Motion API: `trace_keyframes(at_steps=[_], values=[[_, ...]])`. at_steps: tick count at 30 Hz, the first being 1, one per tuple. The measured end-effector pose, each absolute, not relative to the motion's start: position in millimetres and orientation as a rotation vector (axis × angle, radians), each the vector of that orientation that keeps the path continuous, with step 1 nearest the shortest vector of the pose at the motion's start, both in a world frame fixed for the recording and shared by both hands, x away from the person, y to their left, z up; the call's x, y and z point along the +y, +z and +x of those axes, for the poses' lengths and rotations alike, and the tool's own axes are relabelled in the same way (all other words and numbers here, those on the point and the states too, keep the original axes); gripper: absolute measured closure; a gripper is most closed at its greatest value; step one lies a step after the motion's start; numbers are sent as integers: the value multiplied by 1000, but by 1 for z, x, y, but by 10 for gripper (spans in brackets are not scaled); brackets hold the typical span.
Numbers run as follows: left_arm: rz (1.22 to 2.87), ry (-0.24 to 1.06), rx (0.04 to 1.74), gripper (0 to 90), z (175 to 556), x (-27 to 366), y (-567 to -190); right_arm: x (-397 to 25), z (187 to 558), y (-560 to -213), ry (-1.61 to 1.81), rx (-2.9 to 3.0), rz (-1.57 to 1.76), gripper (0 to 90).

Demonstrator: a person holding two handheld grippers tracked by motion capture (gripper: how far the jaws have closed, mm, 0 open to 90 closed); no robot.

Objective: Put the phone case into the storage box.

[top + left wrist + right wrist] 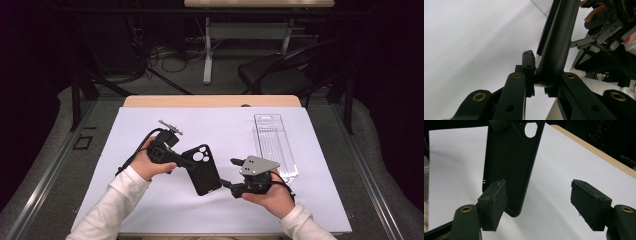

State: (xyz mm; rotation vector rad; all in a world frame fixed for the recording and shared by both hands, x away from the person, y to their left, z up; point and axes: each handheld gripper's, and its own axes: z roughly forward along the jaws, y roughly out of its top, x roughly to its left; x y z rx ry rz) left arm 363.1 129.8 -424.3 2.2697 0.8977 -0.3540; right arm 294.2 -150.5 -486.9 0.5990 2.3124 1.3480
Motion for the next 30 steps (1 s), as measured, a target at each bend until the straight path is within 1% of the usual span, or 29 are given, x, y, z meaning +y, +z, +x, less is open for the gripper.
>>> trace_keyframes(at_steps=[9,30], values=[[2313,-346,892,810,363,125,-420,-151,301,-479,1322,2290,604,238],[2400,-354,876,810,367,107,-423,-148,304,-471,1286,2295,584,243]])
